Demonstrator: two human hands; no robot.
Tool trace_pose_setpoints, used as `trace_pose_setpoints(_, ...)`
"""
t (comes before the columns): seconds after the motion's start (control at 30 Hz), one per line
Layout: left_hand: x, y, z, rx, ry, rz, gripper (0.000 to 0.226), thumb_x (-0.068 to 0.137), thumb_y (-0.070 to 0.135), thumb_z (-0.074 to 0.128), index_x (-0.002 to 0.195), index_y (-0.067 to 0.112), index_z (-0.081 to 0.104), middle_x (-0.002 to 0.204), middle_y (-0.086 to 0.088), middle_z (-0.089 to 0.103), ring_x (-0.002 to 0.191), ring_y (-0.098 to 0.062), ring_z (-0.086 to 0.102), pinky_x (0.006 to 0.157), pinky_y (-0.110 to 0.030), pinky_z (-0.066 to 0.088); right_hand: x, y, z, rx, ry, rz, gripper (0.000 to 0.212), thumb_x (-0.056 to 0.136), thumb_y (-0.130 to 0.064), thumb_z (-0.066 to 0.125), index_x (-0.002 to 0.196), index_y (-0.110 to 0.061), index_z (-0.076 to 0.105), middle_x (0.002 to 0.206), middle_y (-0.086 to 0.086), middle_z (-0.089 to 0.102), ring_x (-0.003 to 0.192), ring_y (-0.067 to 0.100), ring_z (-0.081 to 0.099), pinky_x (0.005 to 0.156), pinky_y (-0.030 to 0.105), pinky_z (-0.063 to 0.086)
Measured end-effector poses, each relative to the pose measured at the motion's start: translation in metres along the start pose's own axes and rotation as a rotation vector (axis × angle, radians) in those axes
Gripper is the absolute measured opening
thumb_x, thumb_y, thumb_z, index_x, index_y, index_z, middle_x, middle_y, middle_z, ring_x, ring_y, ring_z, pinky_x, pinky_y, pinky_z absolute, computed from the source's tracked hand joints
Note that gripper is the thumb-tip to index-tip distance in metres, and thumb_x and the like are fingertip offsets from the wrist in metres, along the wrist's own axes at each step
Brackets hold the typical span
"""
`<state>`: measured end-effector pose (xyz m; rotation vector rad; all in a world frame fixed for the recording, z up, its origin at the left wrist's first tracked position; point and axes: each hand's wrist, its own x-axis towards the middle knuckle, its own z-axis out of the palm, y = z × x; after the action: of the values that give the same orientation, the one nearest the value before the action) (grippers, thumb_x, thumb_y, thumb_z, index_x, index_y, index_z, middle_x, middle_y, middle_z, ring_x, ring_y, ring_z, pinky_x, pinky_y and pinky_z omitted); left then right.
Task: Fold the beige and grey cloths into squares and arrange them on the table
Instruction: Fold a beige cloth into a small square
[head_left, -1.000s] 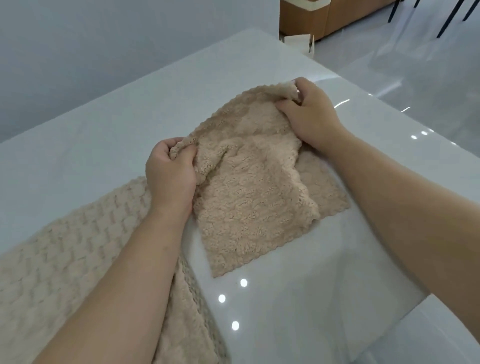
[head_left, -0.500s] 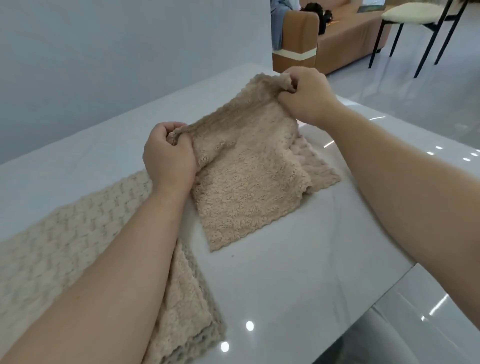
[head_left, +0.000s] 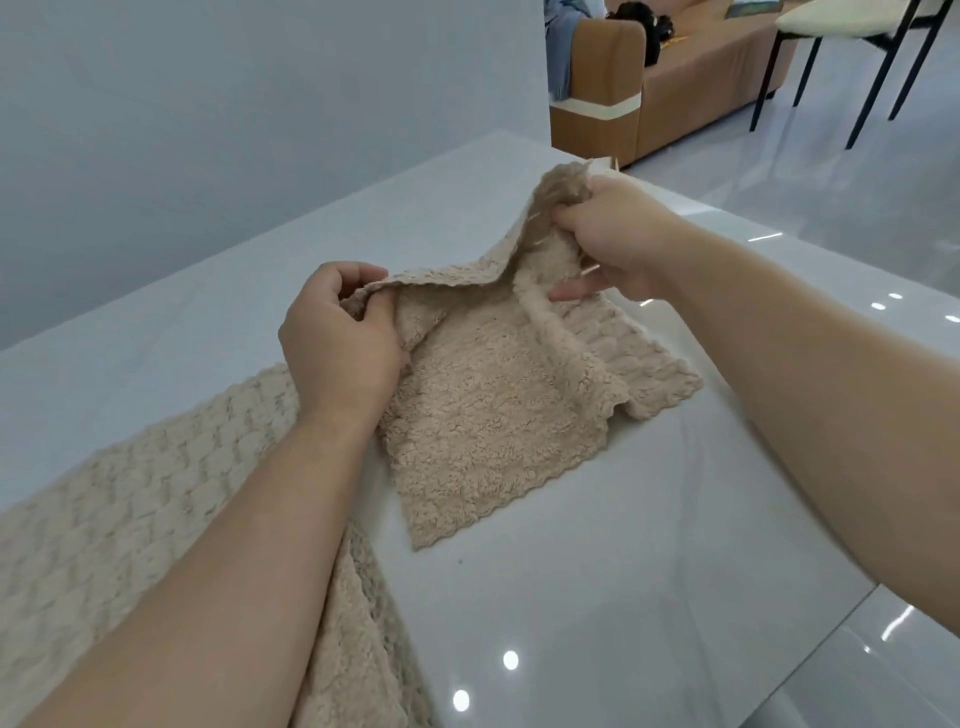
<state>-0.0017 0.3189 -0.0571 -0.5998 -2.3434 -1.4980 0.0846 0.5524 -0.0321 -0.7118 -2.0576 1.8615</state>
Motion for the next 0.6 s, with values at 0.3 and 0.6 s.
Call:
trace_pose_setpoints(0.3, 0.007, -0.002, -0.002, 0.037, 0.069, -0.056, 0.009, 0.095, 0.028, 0.065, 0.103, 0.023, 0.065, 0.084, 0.023, 0.060, 0.077, 0.011, 0.056, 0.064, -0.002, 0.037, 0.004, 0.000, -0.003, -0.518, 0.176, -0.323, 0.020, 0.100, -0.023, 0.045, 0.084, -0.012, 0.043, 0.067, 0.001, 0.040, 0.052, 0.013, 0.036, 0.048, 0.025, 0.033)
trace_pose_setpoints(0.6, -0.002, 0.008, 0.005, -0.123, -0.048, -0.183, 0.010, 0.100, 0.030, 0.060, 0.103, 0.024, 0.053, 0.100, 0.011, 0.058, 0.048, -0.021, 0.071, 0.060, -0.048, 0.061, -0.003, 0.004, -0.004, -0.534, 0.180, -0.345, 0.023, 0.099, -0.026, 0.055, 0.076, -0.019, 0.052, 0.067, -0.004, 0.049, 0.059, 0.013, 0.043, 0.057, 0.030, 0.034)
